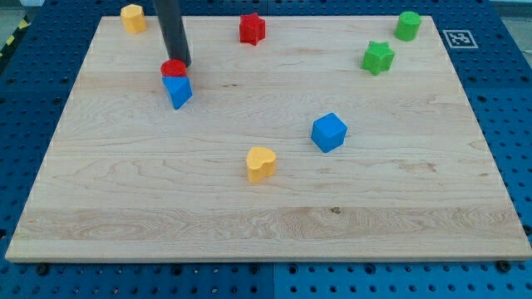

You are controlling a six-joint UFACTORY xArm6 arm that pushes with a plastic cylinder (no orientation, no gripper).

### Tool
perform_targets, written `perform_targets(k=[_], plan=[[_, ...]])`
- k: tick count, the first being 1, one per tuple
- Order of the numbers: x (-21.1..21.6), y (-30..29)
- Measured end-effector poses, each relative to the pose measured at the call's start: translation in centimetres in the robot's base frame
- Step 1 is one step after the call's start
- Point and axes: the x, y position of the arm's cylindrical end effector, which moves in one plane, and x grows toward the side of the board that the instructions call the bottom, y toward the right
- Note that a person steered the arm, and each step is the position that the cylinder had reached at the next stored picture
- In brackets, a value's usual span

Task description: Push the red circle towards the center left of the board

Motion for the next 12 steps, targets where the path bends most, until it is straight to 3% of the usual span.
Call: perform_targets(k=[2,3,5,6,7,8,10,12], plan=[[1.0,5.2],[3.9,3.6],[4.5,-1.4],[5.1,-0.5],[4.9,3.9],[3.2,4.5],[1.2,-1.9],[-0.2,-2.2]])
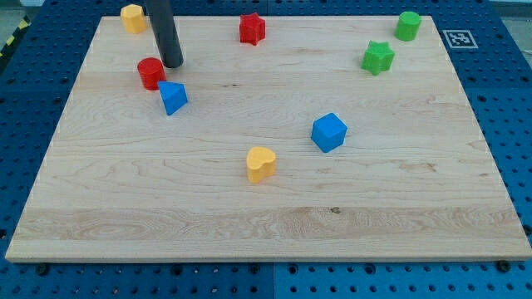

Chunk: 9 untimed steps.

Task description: Push the red circle towards the center left of the board

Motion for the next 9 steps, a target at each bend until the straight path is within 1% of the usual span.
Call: perform_targets(k=[4,5,9], plan=[[2.5,-0.9],[3.9,-1.6],[4.6,-2.0]])
